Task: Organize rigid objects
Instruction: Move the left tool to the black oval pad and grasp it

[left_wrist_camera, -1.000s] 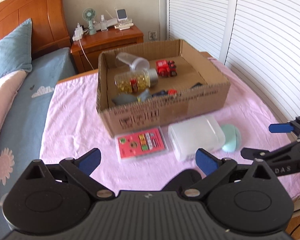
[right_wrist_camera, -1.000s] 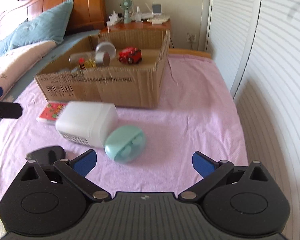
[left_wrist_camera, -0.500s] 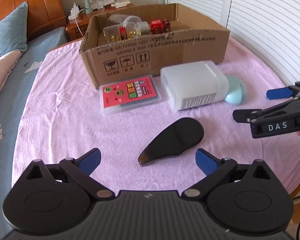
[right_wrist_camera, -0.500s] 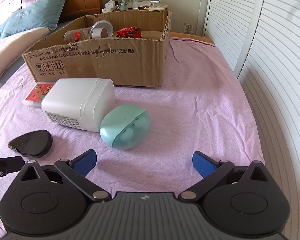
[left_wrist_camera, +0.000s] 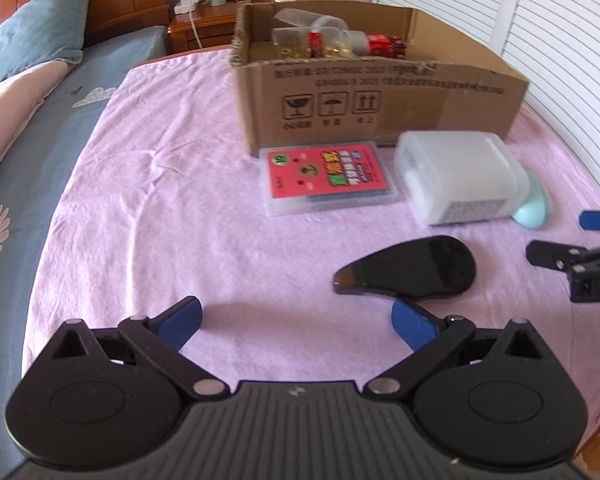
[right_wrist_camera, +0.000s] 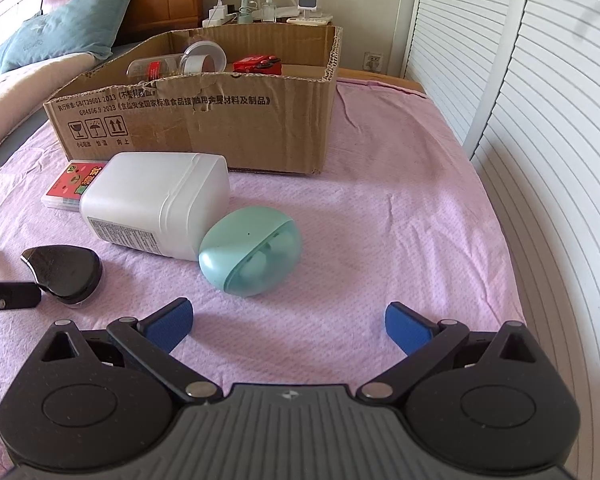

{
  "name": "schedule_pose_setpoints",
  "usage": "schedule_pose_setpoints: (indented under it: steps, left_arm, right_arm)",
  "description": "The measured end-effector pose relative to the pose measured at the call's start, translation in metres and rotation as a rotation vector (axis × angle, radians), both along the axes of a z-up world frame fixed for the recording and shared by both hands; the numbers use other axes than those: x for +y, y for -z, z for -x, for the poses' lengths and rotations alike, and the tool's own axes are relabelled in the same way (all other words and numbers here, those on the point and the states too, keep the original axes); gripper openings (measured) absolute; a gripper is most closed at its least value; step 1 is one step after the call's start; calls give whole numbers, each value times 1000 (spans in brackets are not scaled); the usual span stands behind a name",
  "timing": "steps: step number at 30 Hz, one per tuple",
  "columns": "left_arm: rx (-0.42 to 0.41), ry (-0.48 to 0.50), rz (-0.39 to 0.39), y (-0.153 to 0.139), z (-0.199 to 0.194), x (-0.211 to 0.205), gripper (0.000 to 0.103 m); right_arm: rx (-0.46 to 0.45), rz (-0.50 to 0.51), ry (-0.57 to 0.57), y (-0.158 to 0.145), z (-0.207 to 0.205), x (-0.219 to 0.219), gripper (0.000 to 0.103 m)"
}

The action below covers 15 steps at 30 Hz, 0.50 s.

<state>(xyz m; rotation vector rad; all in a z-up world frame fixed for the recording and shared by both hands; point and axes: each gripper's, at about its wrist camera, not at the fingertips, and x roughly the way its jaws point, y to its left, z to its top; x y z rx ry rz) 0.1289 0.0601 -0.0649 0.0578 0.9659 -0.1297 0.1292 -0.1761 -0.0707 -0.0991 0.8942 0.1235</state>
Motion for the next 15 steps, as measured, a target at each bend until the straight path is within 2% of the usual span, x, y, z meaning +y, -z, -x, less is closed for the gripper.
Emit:
schedule_pose_setpoints:
  steps: [2, 5, 12, 15]
  left_arm:
    - [-2, -42, 1, 1, -5, 4, 102]
    - [4, -48, -5, 0, -5, 2, 102]
    - [30, 76, 44, -3, 12, -26, 102]
    - [14, 99, 23, -1, 12, -43, 102]
  right_arm:
    - [-6, -1, 1, 0, 2, 0, 103]
    - [-7, -1, 2, 0, 2, 0, 103]
    - [-3, 0, -25, 0, 2, -1, 103]
    - [-7, -1, -42, 0, 4, -3, 103]
